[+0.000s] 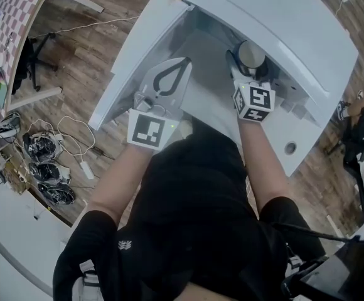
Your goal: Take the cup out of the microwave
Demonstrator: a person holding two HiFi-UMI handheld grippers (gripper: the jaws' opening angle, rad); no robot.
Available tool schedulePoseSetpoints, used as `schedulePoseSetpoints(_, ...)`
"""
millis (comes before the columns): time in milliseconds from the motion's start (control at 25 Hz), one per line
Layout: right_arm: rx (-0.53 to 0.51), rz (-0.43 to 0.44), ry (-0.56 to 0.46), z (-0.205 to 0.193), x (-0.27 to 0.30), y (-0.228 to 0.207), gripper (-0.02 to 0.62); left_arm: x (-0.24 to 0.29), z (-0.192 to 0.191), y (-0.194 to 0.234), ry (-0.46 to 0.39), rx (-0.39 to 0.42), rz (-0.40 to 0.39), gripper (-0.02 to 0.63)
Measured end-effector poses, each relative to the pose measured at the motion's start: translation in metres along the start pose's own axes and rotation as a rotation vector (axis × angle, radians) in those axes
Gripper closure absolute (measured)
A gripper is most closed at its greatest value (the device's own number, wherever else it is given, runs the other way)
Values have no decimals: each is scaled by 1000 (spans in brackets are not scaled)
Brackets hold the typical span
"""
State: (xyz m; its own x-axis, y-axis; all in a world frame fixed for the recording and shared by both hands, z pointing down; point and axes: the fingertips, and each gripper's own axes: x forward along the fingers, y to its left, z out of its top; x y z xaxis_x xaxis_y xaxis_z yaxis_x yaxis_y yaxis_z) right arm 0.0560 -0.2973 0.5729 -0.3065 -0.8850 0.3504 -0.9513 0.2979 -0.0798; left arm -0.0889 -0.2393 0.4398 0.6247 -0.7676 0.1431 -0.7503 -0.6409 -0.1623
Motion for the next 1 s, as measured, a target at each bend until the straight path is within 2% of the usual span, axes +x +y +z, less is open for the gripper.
schedulePoseSetpoints(400, -18, 23, -8, 5, -39, 20, 208, -41, 14, 5, -25, -40, 80, 600)
schedulePoseSetpoints(1000, -6, 26, -26, 43, -107, 26, 209, -85, 46, -1, -51, -34, 111, 600)
